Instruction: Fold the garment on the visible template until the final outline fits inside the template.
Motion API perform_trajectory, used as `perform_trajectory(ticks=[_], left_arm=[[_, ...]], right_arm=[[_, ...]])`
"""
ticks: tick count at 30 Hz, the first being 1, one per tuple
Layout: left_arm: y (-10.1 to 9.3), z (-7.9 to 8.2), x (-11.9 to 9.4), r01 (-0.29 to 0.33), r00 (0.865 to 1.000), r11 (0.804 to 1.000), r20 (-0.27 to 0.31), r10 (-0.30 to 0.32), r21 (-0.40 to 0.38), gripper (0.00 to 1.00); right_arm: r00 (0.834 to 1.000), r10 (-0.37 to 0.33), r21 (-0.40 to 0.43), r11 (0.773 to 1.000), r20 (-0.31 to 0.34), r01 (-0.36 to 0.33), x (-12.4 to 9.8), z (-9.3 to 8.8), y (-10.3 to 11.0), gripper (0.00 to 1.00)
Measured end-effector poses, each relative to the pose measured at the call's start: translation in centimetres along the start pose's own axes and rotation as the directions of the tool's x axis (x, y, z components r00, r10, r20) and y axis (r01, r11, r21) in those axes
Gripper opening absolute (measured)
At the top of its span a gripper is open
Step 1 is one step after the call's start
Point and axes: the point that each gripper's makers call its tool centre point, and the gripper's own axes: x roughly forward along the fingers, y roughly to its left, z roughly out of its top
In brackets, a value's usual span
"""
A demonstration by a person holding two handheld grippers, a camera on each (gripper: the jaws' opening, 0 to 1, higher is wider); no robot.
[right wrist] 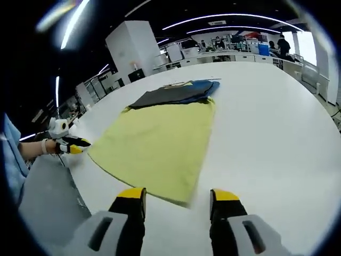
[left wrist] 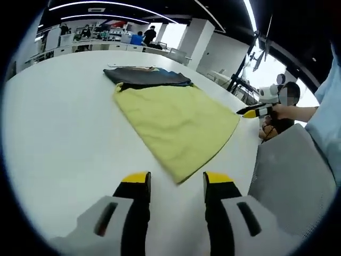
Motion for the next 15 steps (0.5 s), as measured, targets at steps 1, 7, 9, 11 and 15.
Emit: perform_trajectory(ticks=[1, 7, 9, 11, 15], left_arm=[[-0.09, 0.01, 0.03, 0.005, 1.0, 1.0, -0.002, -0.005, -0.008, 0.32], [-0.18, 0.46, 0.57, 0.028, 1.0, 0.995, 0.007, -0.027, -0.095, 0.24], [-0.44, 0.5, 0.67, 0.048, 0.999, 0.992, 0.006, -0.048, -0.115, 0.23], [-0.59, 0.44, 0.84, 0.054, 0.999, 0.992, 0.01, -0.053, -0.115, 0.23], [-0.34, 0.47, 0.94, 0.059, 0.998, 0.983, 0.031, -0.055, -0.176, 0.2]], right_arm=[[1.0, -0.001, 0.003, 1.0, 0.002, 0.001, 0.03, -0.01, -0.06, 0.45], [1.0, 0.003, 0.026, 1.0, 0.016, -0.003, 0.14, 0.07, 0.11, 0.36], [1.0, 0.02, 0.051, 0.998, 0.015, -0.021, 0.22, 0.0, 0.36, 0.33], [1.0, 0.02, 0.05, 0.999, 0.021, -0.021, 0.14, -0.02, 0.44, 0.3], [0.999, 0.018, 0.09, 0.996, 0.037, -0.021, 0.14, 0.12, 0.32, 0.25]])
